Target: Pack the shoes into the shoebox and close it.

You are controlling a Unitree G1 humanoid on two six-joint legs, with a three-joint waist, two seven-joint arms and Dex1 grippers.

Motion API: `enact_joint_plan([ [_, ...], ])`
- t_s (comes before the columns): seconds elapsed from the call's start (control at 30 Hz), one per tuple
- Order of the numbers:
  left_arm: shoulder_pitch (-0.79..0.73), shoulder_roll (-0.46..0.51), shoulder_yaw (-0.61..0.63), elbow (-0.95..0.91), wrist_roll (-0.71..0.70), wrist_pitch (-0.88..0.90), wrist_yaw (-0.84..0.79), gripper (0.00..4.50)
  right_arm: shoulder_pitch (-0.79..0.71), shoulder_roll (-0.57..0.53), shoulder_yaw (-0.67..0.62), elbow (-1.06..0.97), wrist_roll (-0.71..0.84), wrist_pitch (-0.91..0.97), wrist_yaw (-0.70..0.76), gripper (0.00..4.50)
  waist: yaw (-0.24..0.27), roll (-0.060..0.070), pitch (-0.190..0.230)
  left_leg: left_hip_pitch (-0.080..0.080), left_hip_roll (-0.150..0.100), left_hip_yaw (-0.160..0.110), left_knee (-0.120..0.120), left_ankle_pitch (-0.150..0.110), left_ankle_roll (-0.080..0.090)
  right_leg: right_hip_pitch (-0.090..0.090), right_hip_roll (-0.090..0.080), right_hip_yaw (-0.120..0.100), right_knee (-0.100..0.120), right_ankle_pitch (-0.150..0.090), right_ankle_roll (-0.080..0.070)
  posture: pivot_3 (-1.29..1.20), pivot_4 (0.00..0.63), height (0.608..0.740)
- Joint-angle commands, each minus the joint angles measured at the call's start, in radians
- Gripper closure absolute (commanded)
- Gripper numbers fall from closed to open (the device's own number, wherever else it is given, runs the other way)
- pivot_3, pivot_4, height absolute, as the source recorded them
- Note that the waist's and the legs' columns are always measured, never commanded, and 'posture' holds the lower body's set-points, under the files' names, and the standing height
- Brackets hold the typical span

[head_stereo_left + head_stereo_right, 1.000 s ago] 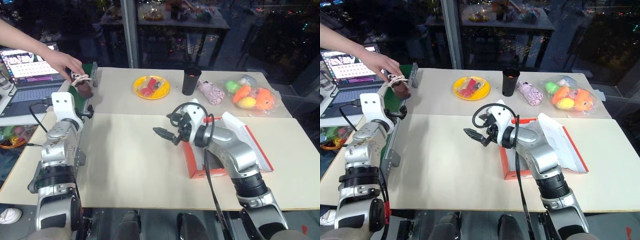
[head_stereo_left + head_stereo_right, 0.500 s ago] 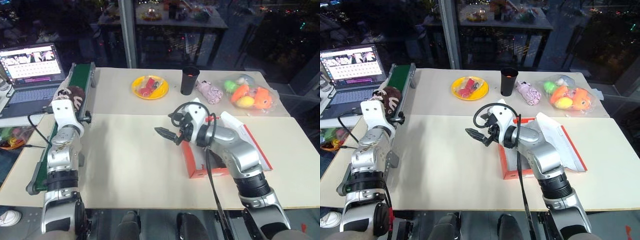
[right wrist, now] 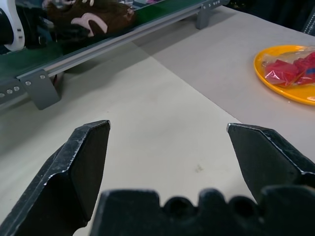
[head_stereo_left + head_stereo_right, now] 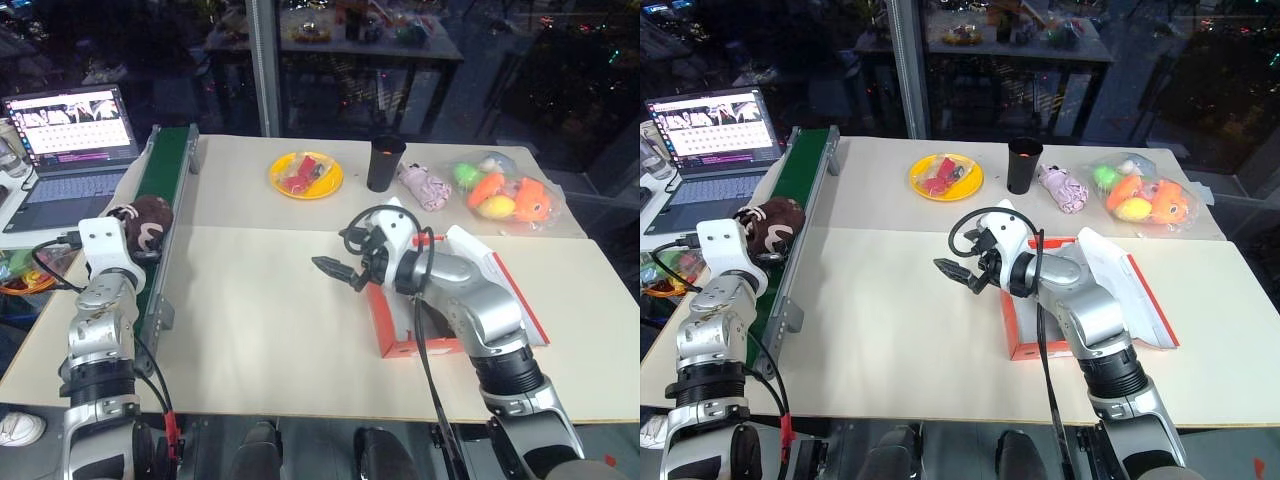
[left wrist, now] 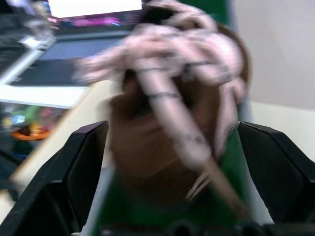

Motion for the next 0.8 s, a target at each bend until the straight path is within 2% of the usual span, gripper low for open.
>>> enact_joint_plan([
  [0.03,-0.022,0.020,0.009,0.008,-0.019,-0.017,-0.030,0.28,-0.014,-0.012,-0.020,-0.041,-0.007,-0.006,0.002,0.00,0.003,0.000,0.000,0.000,0.000,0.000,0.000,0.000,0.000,0.000,0.000,0.000,0.000,0.000,0.000,0.00,0.150,0.736],
  [0.1,-0.027,0.010,0.030,0.017,-0.047,-0.027,-0.050,0.76,-0.008,-0.016,-0.017,-0.045,-0.011,-0.006,0.000,0.00,0.007,0.000,0.000,0.000,0.000,0.000,0.001,0.000,0.000,0.001,0.000,0.000,0.000,0.000,0.000,0.00,0.150,0.736],
  [0.27,-0.051,0.009,0.035,0.031,-0.062,-0.032,-0.060,2.35,-0.005,-0.017,-0.015,-0.052,-0.015,-0.003,-0.004,0.00,0.013,0.000,0.000,0.001,0.000,0.000,0.000,0.000,0.000,0.001,0.000,0.000,0.000,0.000,0.000,0.00,0.150,0.736],
  [0.4,-0.111,0.003,0.026,0.010,-0.082,-0.062,-0.072,3.17,-0.016,0.010,-0.058,-0.054,0.019,0.027,-0.023,0.00,0.014,-0.001,0.000,0.001,0.000,0.000,0.000,0.000,0.000,0.001,0.000,0.000,0.000,0.000,0.000,0.00,0.150,0.736],
  [0.67,-0.300,-0.094,-0.071,-0.160,-0.209,-0.038,-0.194,3.17,-0.134,0.152,-0.302,-0.012,0.227,0.142,-0.152,0.00,0.013,-0.007,0.004,-0.003,0.000,-0.001,0.001,0.001,-0.001,0.000,0.000,-0.001,-0.001,0.001,0.000,0.00,0.150,0.736],
  [0.8,-0.367,-0.172,-0.191,-0.256,-0.288,0.043,-0.294,3.17,-0.256,0.256,-0.508,0.074,0.445,0.219,-0.296,0.00,0.010,-0.007,0.004,-0.003,0.000,0.000,0.001,0.001,-0.001,0.000,0.000,-0.001,-0.002,0.001,0.000,0.00,0.150,0.736],
])
